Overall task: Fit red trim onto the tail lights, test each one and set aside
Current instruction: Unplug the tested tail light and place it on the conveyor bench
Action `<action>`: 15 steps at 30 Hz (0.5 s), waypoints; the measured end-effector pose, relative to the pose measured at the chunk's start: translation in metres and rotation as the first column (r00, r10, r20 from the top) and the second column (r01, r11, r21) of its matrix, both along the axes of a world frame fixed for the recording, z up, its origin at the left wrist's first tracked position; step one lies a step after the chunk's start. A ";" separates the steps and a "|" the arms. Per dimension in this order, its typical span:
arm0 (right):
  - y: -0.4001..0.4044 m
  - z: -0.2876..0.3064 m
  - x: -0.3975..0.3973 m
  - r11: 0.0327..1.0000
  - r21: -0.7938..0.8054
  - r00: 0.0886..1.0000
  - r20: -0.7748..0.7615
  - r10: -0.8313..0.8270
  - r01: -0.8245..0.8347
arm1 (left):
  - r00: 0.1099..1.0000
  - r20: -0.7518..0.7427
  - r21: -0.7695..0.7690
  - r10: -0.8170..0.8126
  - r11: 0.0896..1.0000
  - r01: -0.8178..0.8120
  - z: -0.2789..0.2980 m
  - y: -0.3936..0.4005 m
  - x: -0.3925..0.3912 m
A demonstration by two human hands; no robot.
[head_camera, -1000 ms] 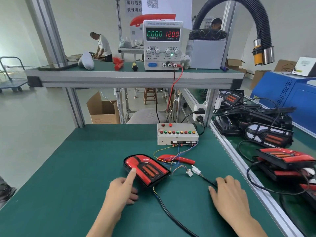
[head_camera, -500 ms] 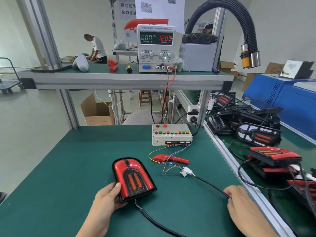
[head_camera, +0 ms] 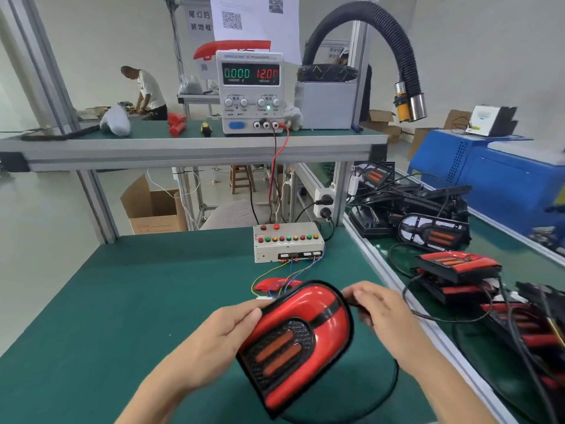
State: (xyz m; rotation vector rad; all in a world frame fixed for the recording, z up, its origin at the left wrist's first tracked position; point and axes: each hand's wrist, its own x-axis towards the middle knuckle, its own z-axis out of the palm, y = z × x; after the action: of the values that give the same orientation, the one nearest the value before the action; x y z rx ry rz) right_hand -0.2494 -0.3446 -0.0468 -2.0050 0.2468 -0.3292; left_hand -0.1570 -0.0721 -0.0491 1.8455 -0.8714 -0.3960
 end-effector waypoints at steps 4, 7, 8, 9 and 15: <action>-0.009 0.000 -0.020 0.976 0.113 0.970 -0.140 0.199 -0.184 | 0.979 -0.045 0.083 -0.201 0.975 0.204 0.014 -0.039 0.003; -0.019 -0.005 -0.046 0.969 0.173 0.974 -0.113 0.196 -0.175 | 0.936 -0.145 0.074 -0.322 0.939 0.335 0.021 -0.065 0.006; -0.022 -0.005 -0.056 0.966 0.201 0.977 -0.103 0.186 -0.163 | 0.918 -0.181 0.076 -0.352 0.926 0.370 0.022 -0.074 0.007; -0.020 -0.005 -0.063 0.962 0.234 0.981 -0.091 0.168 -0.143 | 0.900 -0.213 0.075 -0.379 0.912 0.402 0.024 -0.080 0.008; -0.027 0.008 -0.120 0.924 0.368 0.994 0.001 -0.111 0.103 | 0.872 -0.411 -0.030 -0.265 0.960 0.277 0.021 -0.140 -0.001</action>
State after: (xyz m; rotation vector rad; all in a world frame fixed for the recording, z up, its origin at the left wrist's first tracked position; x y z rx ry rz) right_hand -0.3690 -0.3717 -0.0384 -1.6200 0.3770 -0.3455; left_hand -0.1580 -0.2117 -0.0277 1.5813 -0.8294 -0.9455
